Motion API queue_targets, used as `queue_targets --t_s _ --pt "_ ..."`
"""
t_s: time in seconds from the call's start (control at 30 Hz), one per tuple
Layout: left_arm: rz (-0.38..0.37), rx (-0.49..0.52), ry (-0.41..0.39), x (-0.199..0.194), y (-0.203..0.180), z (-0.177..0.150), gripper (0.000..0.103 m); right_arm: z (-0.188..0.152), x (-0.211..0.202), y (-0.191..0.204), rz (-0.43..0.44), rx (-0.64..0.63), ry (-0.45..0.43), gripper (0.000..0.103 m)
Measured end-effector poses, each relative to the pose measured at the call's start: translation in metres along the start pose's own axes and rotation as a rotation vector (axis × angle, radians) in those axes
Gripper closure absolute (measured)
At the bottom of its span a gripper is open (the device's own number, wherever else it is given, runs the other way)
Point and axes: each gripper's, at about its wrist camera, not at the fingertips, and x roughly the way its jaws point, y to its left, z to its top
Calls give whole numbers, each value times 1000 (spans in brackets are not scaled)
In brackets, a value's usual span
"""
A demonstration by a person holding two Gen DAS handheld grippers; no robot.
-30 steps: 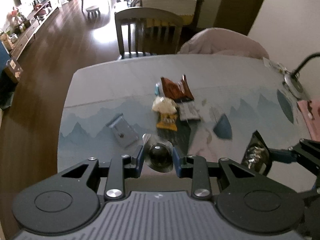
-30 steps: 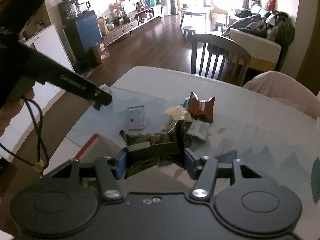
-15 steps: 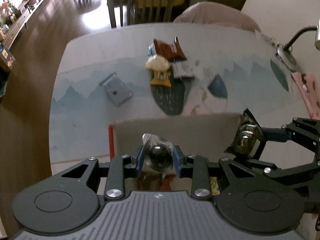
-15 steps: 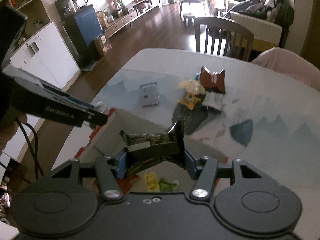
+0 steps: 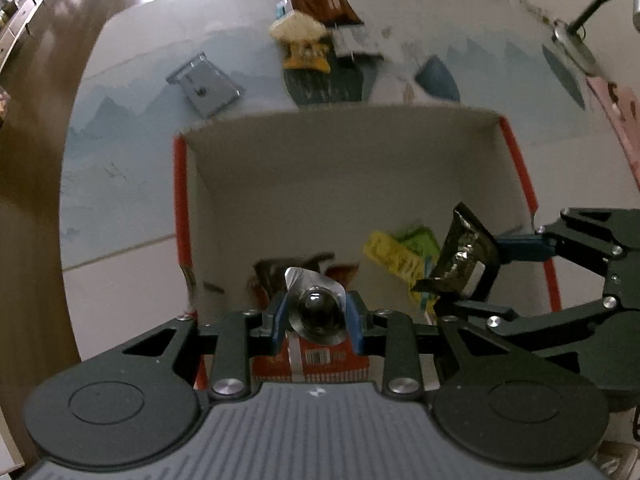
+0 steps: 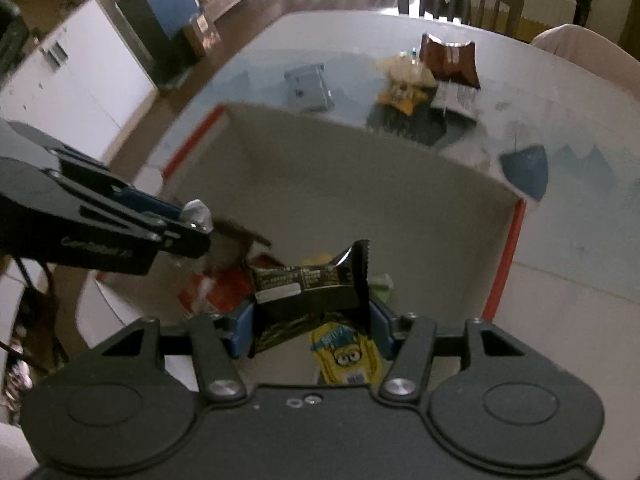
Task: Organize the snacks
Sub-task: 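Open the right tool over the box while the left tool releases the dark candy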
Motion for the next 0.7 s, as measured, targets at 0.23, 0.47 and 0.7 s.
queue_targets --t_s 0.23,0.47,0.7 --pt "-6 -1 57 26 -4 -15 73 -16 25 4 -34 -5 67 46" --pt "-12 -14 101 45 -4 -24 73 -24 38 7 -56 -24 101 45" --pt "-9 -28 134 61 -2 -27 72 -30 46 9 -77 -29 111 44"
